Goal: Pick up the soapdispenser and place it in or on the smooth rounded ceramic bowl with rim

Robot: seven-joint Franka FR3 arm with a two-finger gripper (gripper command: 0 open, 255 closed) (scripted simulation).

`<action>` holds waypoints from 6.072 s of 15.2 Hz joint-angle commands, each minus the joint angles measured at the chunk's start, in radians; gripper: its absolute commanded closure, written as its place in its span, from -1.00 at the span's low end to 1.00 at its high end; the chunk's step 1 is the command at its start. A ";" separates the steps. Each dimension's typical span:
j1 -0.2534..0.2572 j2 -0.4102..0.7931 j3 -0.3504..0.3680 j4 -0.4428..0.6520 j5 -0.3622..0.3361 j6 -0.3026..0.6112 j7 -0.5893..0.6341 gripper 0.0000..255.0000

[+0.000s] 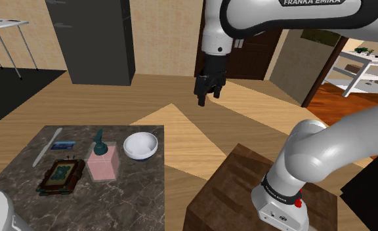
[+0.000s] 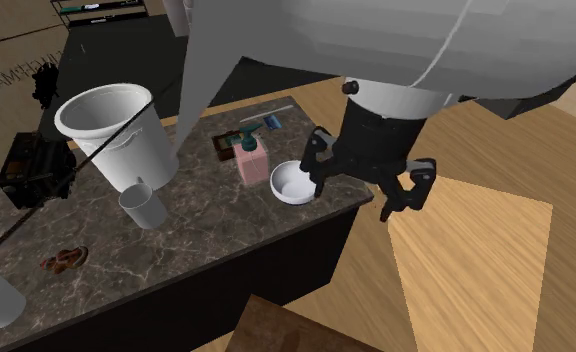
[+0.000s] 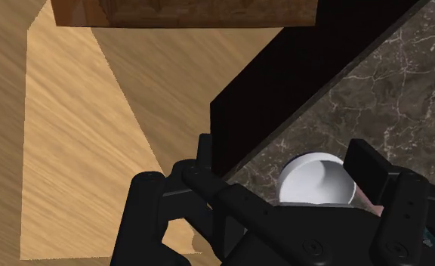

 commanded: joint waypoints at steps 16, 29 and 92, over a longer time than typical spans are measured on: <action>0.024 0.499 0.324 0.265 -0.077 0.336 0.448 -1.00; 0.185 1.034 0.375 0.758 -0.439 0.332 0.822 -1.00; 0.015 0.722 0.343 0.787 -0.250 0.062 0.547 1.00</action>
